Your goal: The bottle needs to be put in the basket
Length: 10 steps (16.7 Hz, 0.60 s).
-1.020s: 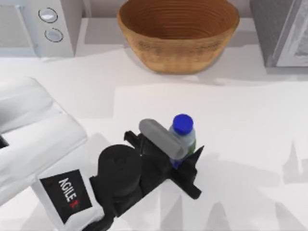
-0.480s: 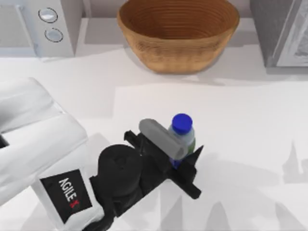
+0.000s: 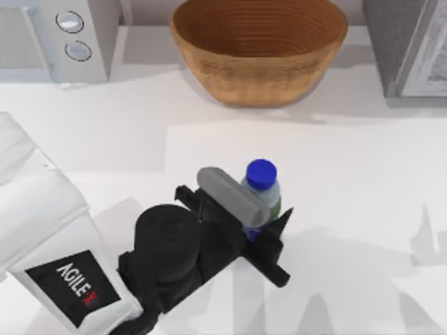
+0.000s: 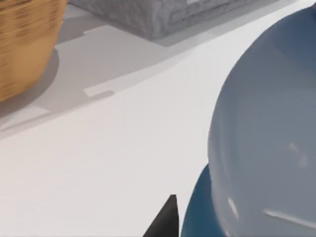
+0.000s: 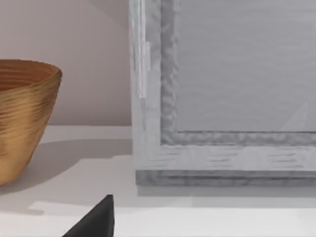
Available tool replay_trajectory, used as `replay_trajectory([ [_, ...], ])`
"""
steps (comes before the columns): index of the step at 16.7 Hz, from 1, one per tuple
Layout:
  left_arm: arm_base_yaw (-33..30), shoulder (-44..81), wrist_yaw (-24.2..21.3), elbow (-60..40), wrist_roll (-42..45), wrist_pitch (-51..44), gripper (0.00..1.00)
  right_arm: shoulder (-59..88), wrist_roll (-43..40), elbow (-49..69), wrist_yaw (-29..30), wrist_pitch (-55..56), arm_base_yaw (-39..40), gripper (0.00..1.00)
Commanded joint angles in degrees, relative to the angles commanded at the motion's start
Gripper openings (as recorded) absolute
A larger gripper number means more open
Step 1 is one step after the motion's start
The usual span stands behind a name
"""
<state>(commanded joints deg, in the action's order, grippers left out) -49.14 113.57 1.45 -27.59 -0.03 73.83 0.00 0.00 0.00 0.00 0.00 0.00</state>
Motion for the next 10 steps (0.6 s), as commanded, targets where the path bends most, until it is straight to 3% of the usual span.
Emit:
replay_trajectory([
  [10, -1.0, -45.5, 1.8, 13.3, -0.5, -30.1, 0.0, 0.0, 0.0, 0.0, 0.0, 0.0, 0.0, 1.0],
])
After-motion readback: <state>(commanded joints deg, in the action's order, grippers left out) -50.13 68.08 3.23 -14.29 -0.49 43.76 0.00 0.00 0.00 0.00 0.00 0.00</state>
